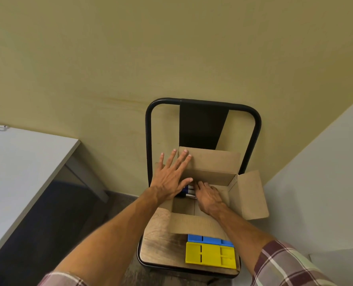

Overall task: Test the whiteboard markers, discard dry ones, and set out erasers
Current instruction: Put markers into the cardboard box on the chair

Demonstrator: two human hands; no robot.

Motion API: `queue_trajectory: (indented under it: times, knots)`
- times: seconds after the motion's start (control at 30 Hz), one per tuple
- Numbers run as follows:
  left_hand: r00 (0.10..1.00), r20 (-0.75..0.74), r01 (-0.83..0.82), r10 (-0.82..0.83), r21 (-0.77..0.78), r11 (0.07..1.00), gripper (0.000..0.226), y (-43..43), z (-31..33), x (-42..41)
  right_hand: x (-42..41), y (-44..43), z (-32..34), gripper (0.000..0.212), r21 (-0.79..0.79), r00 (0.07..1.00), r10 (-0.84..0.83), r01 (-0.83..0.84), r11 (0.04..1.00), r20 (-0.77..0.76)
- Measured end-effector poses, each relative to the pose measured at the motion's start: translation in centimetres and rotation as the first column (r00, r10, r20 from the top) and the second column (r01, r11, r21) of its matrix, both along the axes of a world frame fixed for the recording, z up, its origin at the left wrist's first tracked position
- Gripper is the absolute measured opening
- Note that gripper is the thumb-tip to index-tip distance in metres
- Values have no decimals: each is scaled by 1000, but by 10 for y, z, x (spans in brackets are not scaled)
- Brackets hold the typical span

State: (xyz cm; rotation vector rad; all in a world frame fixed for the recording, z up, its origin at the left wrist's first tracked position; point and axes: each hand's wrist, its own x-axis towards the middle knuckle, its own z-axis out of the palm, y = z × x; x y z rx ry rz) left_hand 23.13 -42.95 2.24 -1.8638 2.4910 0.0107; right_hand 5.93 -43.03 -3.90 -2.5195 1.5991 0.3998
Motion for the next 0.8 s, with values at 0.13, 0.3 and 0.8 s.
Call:
queue_trajectory:
  times: [0.13, 0.3, 0.8]
  knots:
    - [1000, 9, 4, -4, 1, 1000, 78, -1, -6, 3, 8, -2, -4, 52, -10, 994, 25, -27, 1000, -103]
    - [1000, 9, 0, -1, 12, 1000, 77, 1, -7, 3, 14, -2, -7, 62, -29, 986, 17, -22, 999, -165]
    - [998, 3, -57, 57, 90, 994, 75, 8, 9, -11, -6, 8, 34, 49, -141, 997, -45, 36, 989, -58]
